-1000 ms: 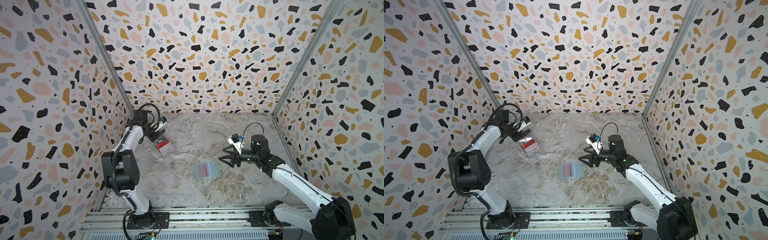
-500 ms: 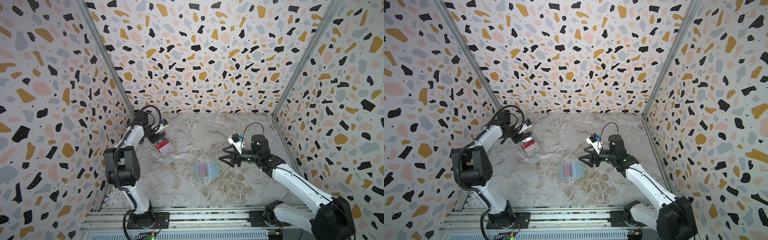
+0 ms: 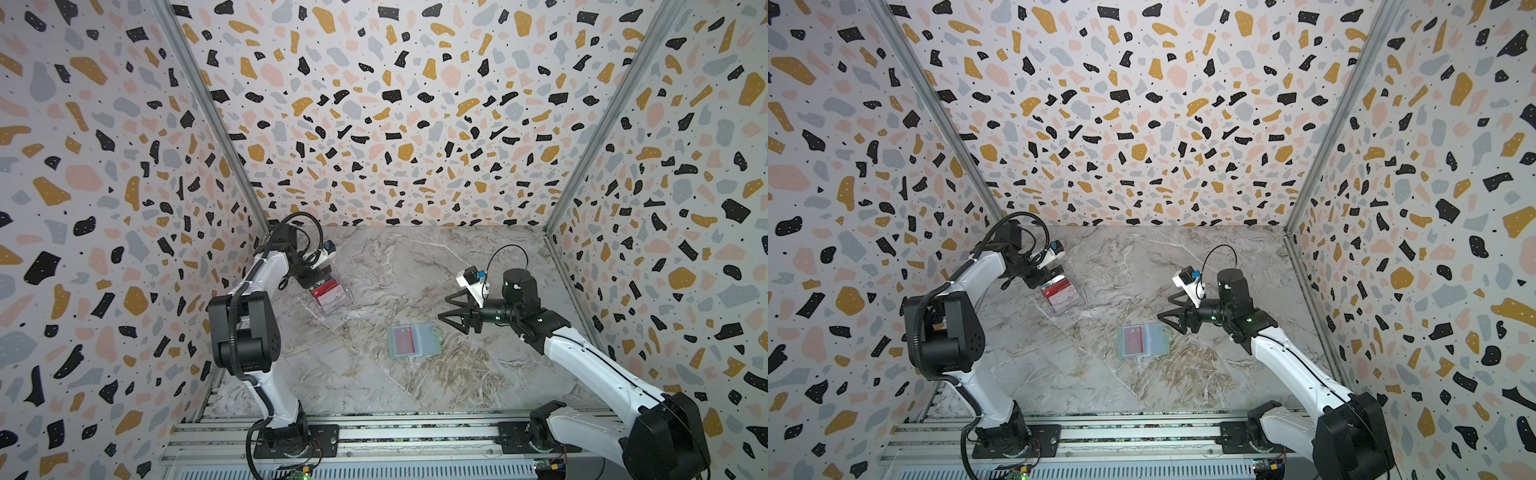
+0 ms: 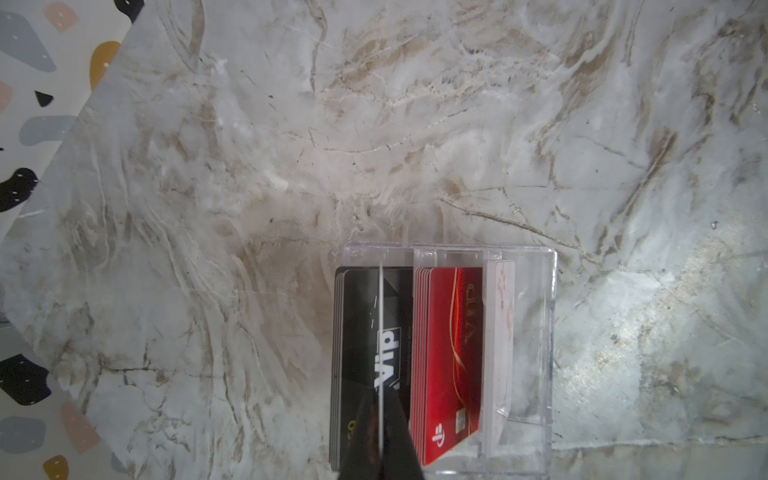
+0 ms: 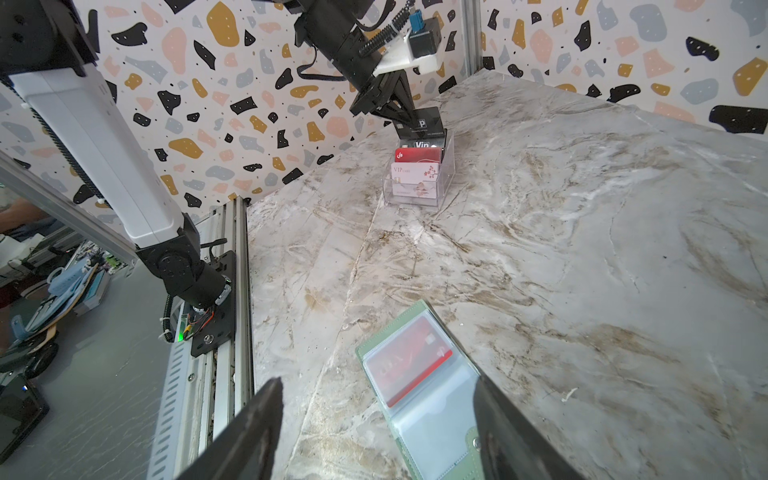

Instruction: Take the credit cards out of the card holder

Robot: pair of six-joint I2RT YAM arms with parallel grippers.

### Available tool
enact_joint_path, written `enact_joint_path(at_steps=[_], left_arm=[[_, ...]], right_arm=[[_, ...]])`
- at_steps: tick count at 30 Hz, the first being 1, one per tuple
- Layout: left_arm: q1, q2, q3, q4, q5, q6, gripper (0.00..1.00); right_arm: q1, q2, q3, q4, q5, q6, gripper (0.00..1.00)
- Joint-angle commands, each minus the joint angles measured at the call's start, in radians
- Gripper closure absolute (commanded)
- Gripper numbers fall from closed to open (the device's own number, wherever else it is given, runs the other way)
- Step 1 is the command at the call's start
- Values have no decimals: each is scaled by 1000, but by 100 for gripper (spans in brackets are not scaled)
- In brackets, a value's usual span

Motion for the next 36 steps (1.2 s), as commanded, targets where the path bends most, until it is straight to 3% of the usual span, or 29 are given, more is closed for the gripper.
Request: enact_joint_path(at_steps=[1,36], left_arm=[[6,-23,-25,-20,-11,11,100],[6,46,4,-2,6,-64,100]], right_arm=[[-6,-2,4,22,-20,9,27],[-7,-9,-8,31,-20,18,27]])
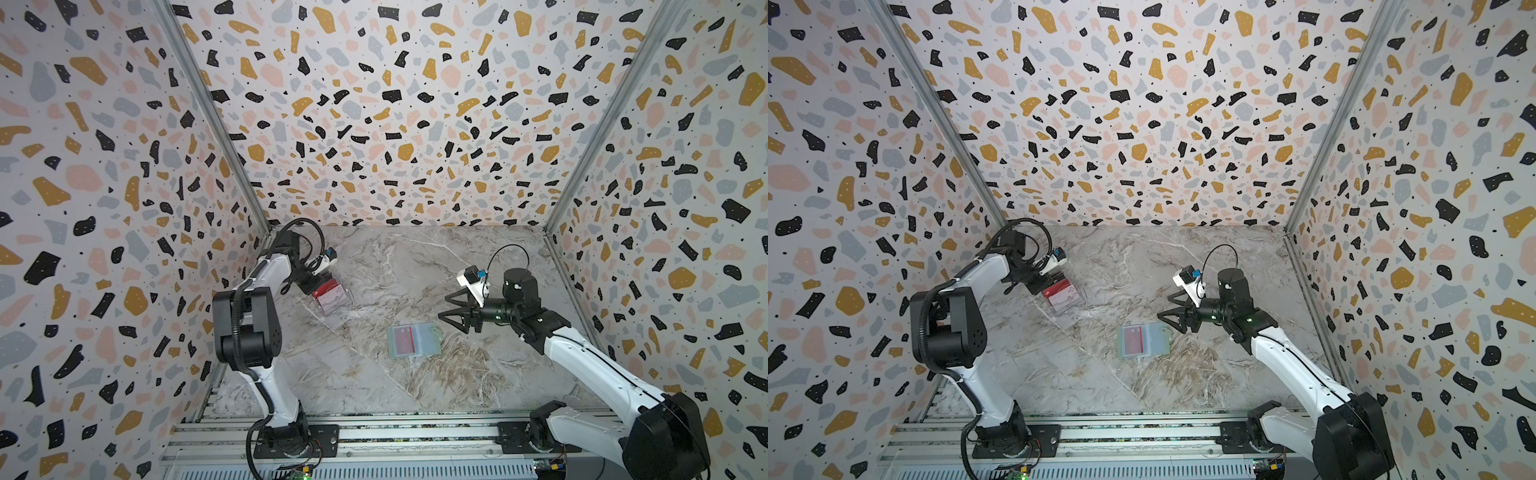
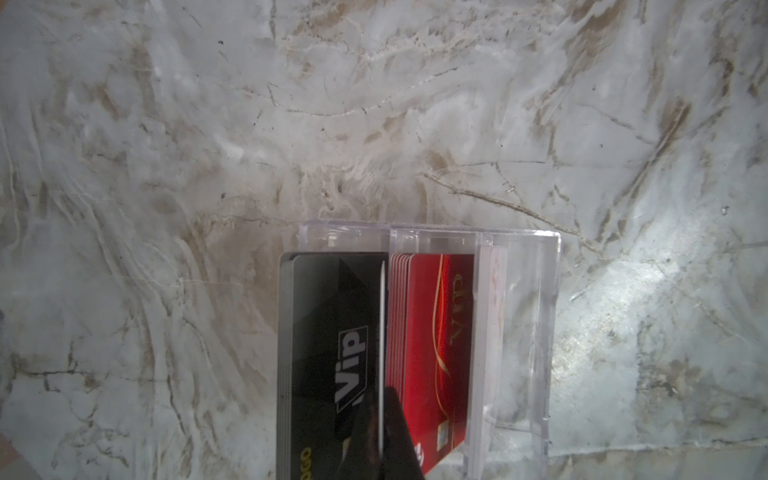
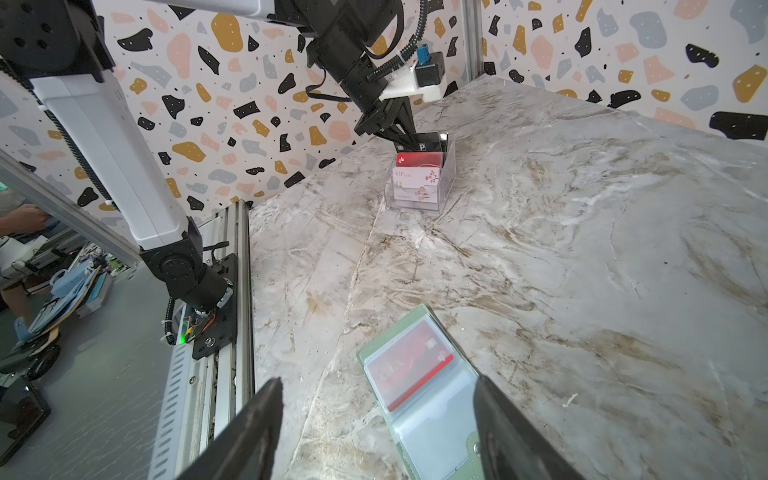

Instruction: Take the credit cards out of the card holder

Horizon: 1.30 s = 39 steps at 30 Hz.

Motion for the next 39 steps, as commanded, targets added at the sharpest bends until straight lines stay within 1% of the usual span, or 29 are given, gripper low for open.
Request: enact_joint_path(at_steps=[1,6,20,26,39], left_arm=[[6,7,22,-2,10,-22,100],[5,11,20,4,16,-31,99],[6,5,18,19,20,-47,93],[5,0,15,21,40,-51,90],[4,-22,9,46,31,-77,85]], right_arm=[[-3,-8,-6,16,-12,10,27],[-3,-6,-5,17,-12,9,27],[-4,-5,-4,20,-10,12,27],[-5,-6,-6,27,4,18,27],[-13,-10,-6,33,14,26,26]])
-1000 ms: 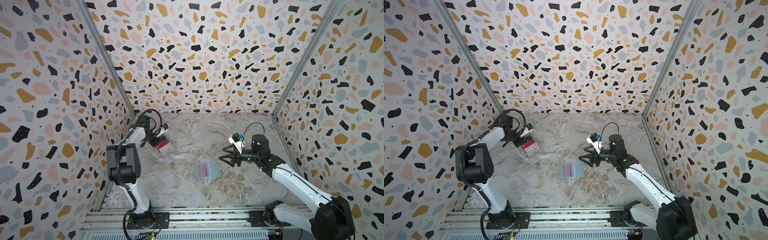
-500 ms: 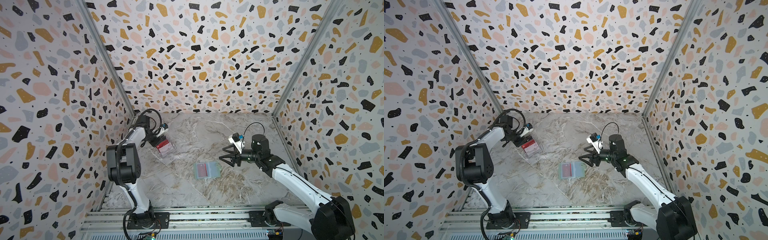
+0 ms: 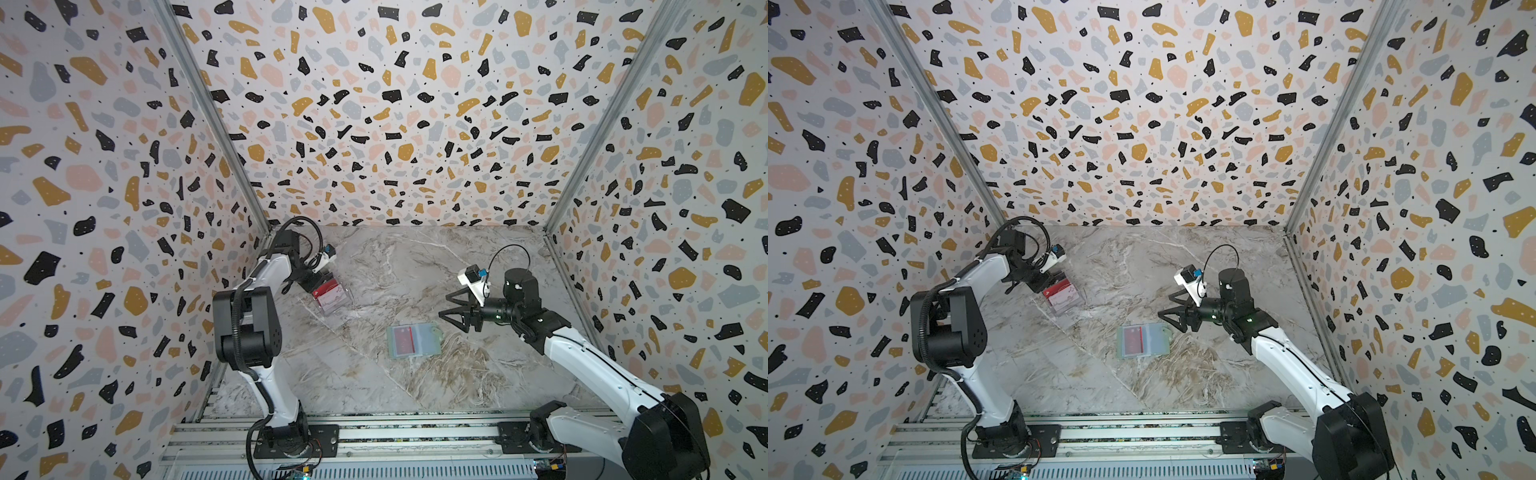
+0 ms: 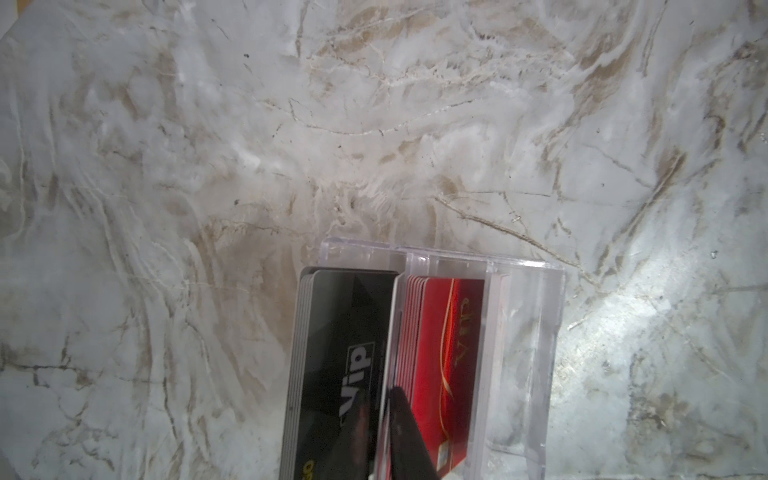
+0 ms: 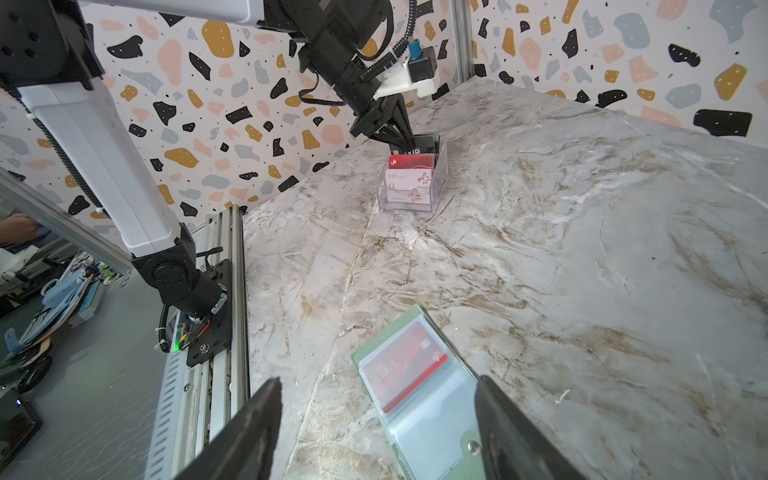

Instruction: Take the credit cards out of the card holder

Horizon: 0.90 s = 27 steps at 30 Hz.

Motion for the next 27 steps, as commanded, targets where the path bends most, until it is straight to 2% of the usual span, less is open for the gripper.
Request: enact_joint_path(at_steps=[1,10,27], left_arm=[[4,-26,7,13,7,-14,85],[2,-52,6,29,-8,-38,79],[-46,-213,-47,126,-134,-168,68]], right_arm=[[-6,-10,-2,17,1,11,26],[-6,-16,-6,19,2,13,26],[-8,-23,-13,25,6,23,26]])
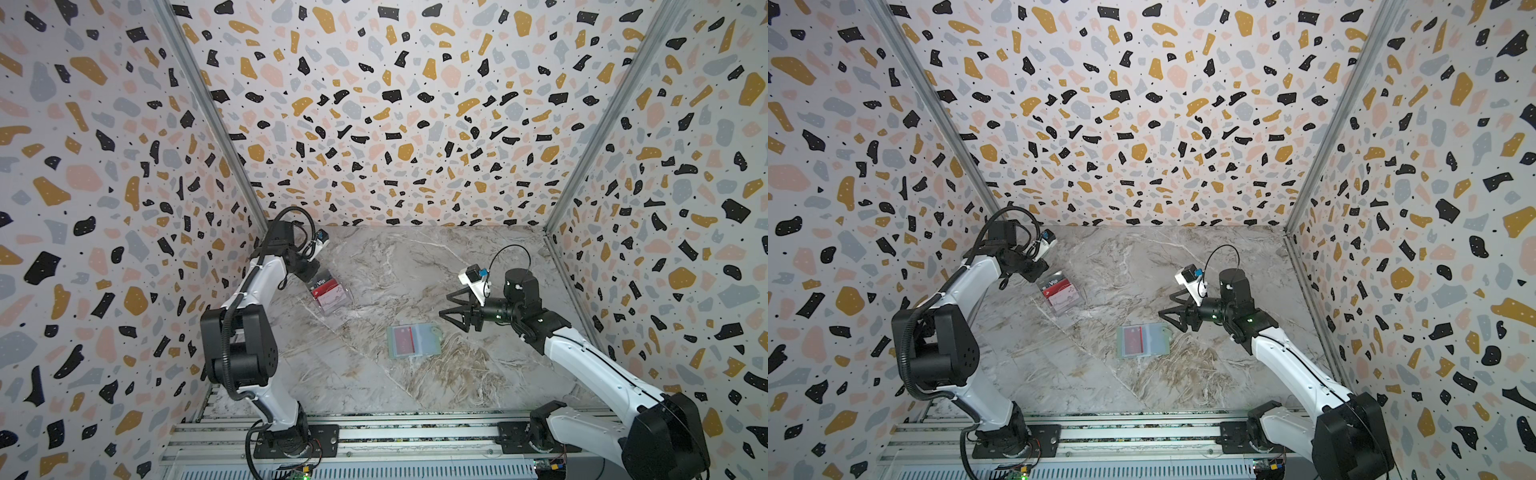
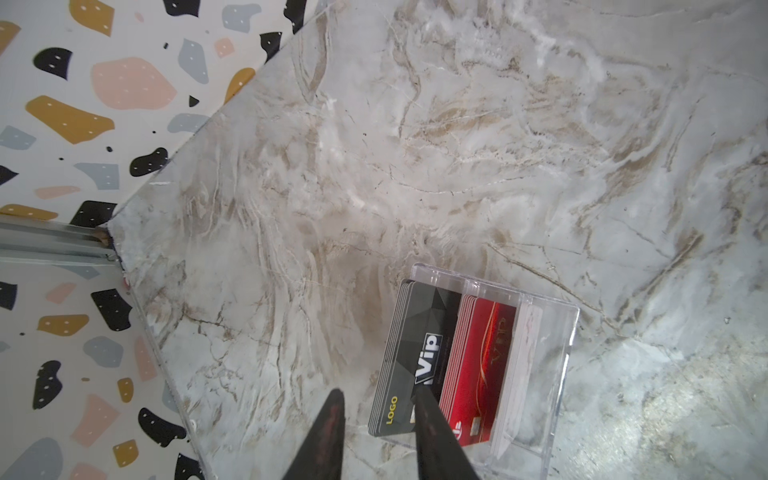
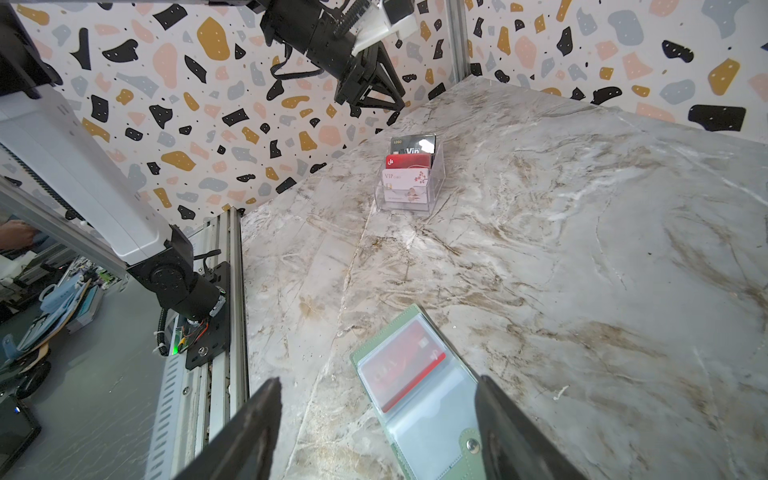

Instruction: Take the credit cards out of the card holder

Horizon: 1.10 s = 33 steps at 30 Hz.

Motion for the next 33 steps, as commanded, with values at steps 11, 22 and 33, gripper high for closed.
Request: enact_joint_path(at_steps=[11,22,33], left_arm=[[-67,-155,-106,200,-75,-592,61],[-143,-349,-300,339,-22,-920,61],[-351,-513,-457,406,-169,-1060,46]], right_arm=[[-3,20,21,-11,107,60,26],[-3,58,5,-18,137,120,26],[-3,90,4,-4,125,130,26]])
